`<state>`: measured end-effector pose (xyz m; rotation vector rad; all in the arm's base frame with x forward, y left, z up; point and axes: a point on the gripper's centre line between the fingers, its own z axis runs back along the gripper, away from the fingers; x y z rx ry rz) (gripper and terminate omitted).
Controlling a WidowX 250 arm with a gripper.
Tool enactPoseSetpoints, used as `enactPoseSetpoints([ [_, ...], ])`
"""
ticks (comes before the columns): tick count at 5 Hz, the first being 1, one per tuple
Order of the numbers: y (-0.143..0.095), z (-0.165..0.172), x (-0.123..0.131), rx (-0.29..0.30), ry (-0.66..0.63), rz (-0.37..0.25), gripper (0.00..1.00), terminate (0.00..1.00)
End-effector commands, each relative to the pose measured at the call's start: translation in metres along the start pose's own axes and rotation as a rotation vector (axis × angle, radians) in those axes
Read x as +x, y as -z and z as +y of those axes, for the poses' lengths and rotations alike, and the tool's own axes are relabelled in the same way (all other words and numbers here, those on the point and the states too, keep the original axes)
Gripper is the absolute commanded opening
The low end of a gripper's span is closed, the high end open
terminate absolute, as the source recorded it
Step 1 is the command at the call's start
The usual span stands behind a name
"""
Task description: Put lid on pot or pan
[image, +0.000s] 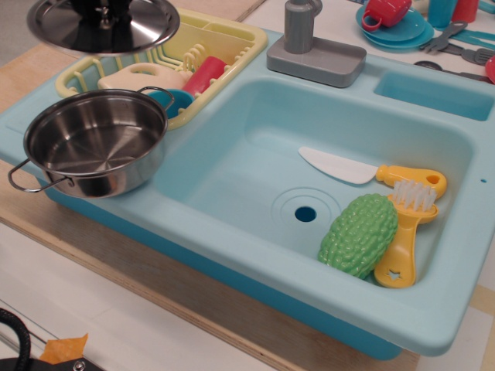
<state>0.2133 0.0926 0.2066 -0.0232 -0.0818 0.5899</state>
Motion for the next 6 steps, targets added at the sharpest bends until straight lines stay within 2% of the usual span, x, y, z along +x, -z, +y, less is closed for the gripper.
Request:
enactPoseSetpoints([
  [1,0.011,0.014,-0.022,-0.057,-0.066,0.003,0.00,0.00],
  [2,0.029,0.024,-0.032,-0.100,-0.094,-0.001,0.00,0.00],
  [3,0.038,0.024,-0.028,-0.113,-0.081,0.016,0.00,0.00],
  [4,0.041,0.021,-0.023,-0.122,-0.054,0.010,1.00,0.00],
  [6,0.043,0.015,-0.017,-0.147,-0.004,0.034,1.00,0.00],
])
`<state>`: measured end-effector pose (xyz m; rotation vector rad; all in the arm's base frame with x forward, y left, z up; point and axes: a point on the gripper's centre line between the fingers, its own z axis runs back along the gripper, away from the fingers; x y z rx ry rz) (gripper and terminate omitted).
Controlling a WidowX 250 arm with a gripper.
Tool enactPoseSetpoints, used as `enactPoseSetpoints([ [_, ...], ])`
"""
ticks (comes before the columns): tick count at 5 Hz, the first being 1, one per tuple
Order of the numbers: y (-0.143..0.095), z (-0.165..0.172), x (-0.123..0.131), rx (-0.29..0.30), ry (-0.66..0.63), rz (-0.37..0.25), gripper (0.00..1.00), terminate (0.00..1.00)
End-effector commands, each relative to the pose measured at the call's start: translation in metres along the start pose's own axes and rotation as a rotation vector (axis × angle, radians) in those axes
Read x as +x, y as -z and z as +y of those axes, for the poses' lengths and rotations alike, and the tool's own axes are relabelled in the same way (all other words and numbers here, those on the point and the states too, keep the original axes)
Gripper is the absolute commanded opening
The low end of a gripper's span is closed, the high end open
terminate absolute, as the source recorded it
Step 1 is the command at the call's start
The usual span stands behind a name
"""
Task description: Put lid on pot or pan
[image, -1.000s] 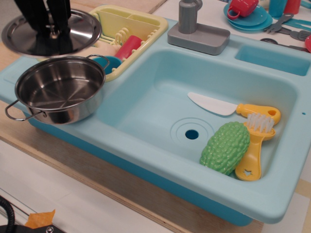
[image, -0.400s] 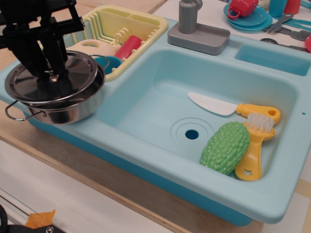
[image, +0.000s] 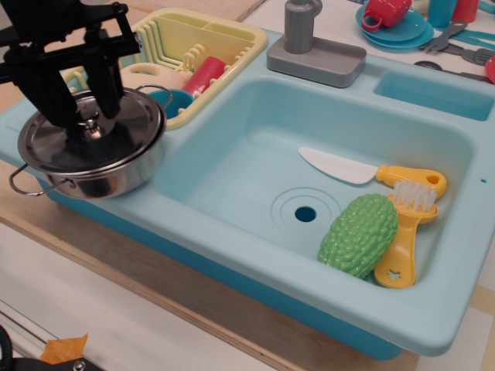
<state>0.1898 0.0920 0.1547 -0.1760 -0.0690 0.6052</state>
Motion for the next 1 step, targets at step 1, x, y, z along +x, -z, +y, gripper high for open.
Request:
enactPoseSetpoints([
  [1,-0.0071,-0.0013,0.0059,-0.007,0.020,-0.020,1.00,1.00],
])
